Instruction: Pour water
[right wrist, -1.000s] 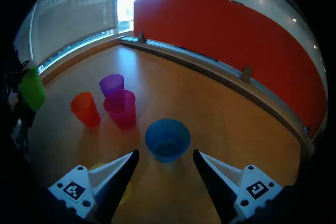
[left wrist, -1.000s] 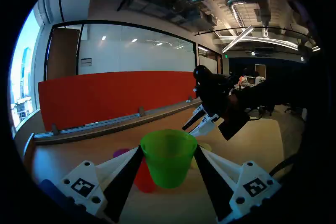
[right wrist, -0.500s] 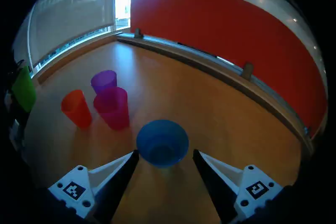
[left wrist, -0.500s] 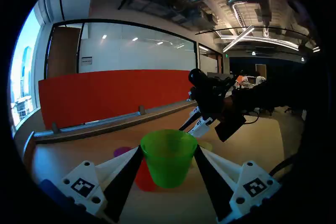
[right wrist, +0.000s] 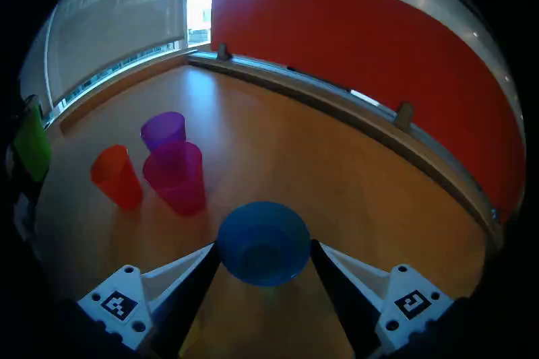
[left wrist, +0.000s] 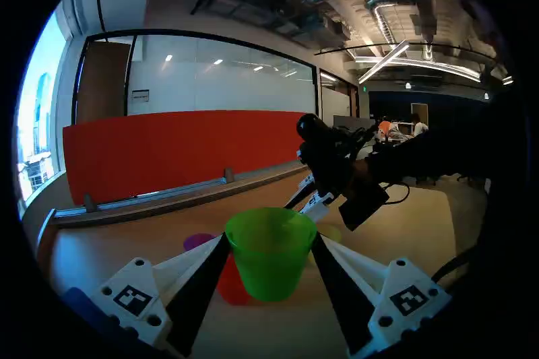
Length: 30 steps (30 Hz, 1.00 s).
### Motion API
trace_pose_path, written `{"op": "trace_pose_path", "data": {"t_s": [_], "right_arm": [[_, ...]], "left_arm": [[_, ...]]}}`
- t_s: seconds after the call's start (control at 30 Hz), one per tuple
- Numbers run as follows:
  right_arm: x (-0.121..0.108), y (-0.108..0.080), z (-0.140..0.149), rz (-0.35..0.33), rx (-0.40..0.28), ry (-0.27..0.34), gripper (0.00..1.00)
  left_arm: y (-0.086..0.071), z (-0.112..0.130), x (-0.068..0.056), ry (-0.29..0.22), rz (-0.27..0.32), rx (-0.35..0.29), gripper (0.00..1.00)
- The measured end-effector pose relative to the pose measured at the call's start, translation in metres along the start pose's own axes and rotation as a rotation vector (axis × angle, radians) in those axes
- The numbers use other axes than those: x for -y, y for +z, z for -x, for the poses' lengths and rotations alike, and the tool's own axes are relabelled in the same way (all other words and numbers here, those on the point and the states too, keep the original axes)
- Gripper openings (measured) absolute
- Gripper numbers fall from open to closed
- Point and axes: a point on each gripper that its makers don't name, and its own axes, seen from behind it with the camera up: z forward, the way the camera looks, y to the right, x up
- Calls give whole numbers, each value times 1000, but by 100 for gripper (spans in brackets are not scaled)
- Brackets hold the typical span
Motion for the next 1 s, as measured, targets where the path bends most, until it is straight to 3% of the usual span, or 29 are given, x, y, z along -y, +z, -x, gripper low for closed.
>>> {"op": "trace_pose_path", "data": {"t_s": [1.0], "right_arm": [[0,2,-3,5,-54,-18,93]], "left_arm": [[4,3,3,-5,-3,1,87]]}}
